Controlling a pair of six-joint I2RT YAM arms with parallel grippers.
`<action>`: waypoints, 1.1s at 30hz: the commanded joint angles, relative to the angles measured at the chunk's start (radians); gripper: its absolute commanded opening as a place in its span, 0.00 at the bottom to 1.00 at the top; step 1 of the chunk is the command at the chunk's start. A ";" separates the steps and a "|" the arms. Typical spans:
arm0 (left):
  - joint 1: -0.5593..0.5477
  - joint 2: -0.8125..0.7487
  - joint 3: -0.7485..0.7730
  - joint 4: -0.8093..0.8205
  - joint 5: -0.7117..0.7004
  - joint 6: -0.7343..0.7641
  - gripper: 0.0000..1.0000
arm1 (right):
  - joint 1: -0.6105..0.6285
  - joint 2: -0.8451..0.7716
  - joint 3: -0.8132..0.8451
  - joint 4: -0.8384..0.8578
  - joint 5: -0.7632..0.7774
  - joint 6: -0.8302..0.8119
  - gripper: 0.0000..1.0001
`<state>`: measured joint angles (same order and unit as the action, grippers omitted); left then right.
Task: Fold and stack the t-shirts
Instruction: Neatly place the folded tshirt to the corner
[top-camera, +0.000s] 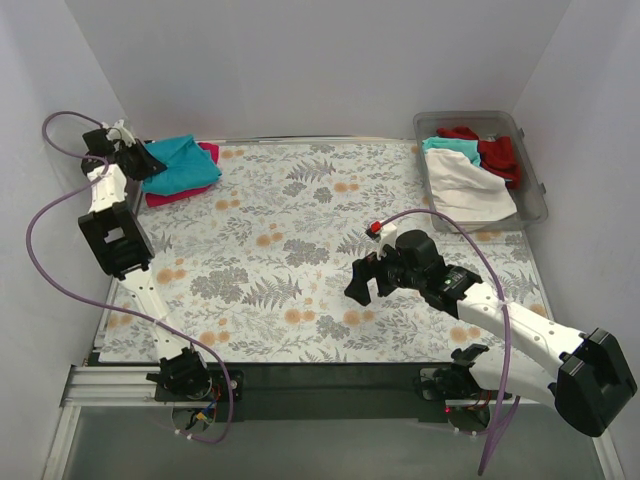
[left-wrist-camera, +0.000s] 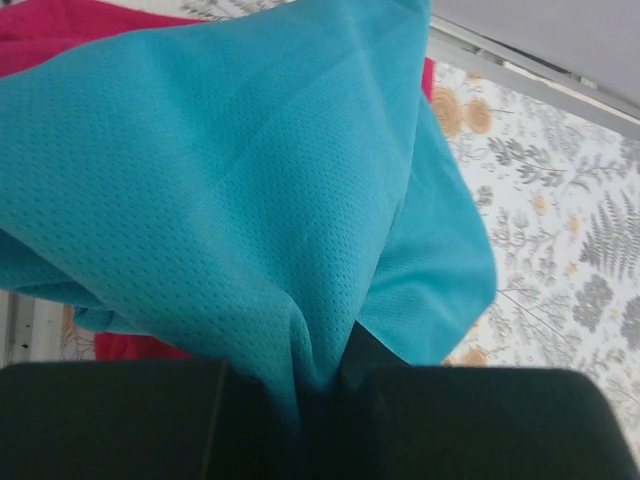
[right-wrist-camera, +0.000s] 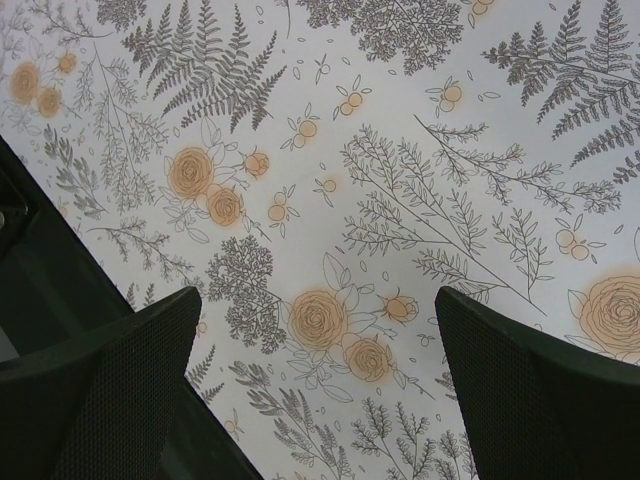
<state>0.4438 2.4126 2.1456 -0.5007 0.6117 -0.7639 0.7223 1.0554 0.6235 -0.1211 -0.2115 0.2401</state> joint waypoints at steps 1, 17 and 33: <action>0.003 -0.066 -0.049 0.091 -0.082 -0.002 0.00 | 0.009 0.000 0.016 0.038 0.011 -0.002 0.92; -0.093 -0.153 -0.049 0.105 -0.444 -0.004 0.90 | 0.025 0.018 0.019 0.038 0.017 -0.007 0.93; -0.215 -0.721 -0.703 0.051 -1.055 -0.409 0.91 | 0.026 -0.003 0.053 0.012 0.110 -0.018 0.97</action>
<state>0.3092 1.8439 1.5959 -0.4671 -0.2749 -1.0969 0.7418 1.0851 0.6323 -0.1188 -0.1604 0.2325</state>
